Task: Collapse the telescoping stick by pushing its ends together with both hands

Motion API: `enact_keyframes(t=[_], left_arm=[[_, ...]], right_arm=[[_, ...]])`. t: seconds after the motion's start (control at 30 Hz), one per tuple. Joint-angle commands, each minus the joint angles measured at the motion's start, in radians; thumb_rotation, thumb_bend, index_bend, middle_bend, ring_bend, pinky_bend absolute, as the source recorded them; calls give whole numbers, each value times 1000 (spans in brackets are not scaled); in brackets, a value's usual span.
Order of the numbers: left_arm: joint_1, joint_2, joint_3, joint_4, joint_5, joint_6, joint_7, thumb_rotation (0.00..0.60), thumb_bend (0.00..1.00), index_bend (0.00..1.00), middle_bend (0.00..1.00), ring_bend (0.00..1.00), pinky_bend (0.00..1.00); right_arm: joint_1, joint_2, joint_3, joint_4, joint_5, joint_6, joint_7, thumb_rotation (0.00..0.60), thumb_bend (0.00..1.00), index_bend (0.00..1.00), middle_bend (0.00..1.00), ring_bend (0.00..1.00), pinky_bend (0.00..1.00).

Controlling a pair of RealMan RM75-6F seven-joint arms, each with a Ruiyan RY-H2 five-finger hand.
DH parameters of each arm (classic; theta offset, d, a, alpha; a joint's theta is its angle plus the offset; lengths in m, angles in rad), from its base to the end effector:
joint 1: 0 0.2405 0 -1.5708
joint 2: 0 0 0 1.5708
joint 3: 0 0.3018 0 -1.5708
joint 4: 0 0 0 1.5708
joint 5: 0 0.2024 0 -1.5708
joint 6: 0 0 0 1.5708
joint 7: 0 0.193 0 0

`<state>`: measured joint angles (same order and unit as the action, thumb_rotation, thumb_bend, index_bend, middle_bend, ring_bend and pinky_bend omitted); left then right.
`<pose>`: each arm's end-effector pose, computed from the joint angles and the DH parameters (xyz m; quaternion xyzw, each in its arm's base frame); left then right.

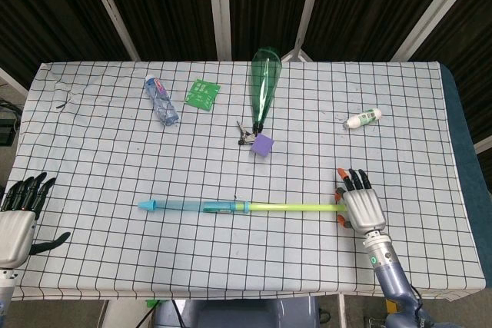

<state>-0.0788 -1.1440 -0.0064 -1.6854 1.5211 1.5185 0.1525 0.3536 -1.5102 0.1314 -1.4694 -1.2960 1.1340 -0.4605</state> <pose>-0.3323 0.2207 0.1673 -0.6135 -0.3714 -0.3716 0.5896 -0.2977 -0.3266 0.0105 0.7054 -0.3642 0.2970 0.5307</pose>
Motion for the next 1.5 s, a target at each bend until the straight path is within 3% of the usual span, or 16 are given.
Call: enact_keyframes(t=[0.03, 0.27, 0.6, 1.07, 1.13, 1.3, 1.5], left_arm=[[0, -1, -1, 0, 0, 0, 0, 600, 86, 0, 0, 0, 0], [1, -4, -2, -1, 0, -1, 5, 600, 86, 0, 0, 0, 0], [3, -6, -5, -7, 1, -1, 4, 600, 86, 0, 0, 0, 0], [-3, -4, -10, -23, -5, -15, 3, 600, 90, 7, 0, 0, 0], [-9, 0, -17, -39, -17, -26, 7, 600, 111, 52, 0, 0, 0], [-45, 7, -65, -89, -80, -64, 56, 600, 186, 328, 68, 0, 0], [-133, -23, -115, -122, -195, -188, 196, 600, 215, 364, 75, 0, 0]], right_arm=[[5, -8, -2, 18, 8, -5, 2, 600, 289, 493, 142, 0, 0], [15, -14, 3, 43, 29, -12, 8, 600, 298, 512, 147, 0, 0], [19, -14, -3, 49, 56, -13, -6, 600, 391, 517, 148, 0, 0], [17, -9, -12, 30, 64, 5, -16, 600, 417, 606, 176, 0, 0], [16, -5, -13, 23, 62, 9, -14, 600, 417, 606, 175, 0, 0], [14, 5, -12, 4, 64, 16, -7, 600, 419, 606, 176, 0, 0], [12, 18, -12, -17, 70, 23, -3, 600, 421, 606, 177, 0, 0]])
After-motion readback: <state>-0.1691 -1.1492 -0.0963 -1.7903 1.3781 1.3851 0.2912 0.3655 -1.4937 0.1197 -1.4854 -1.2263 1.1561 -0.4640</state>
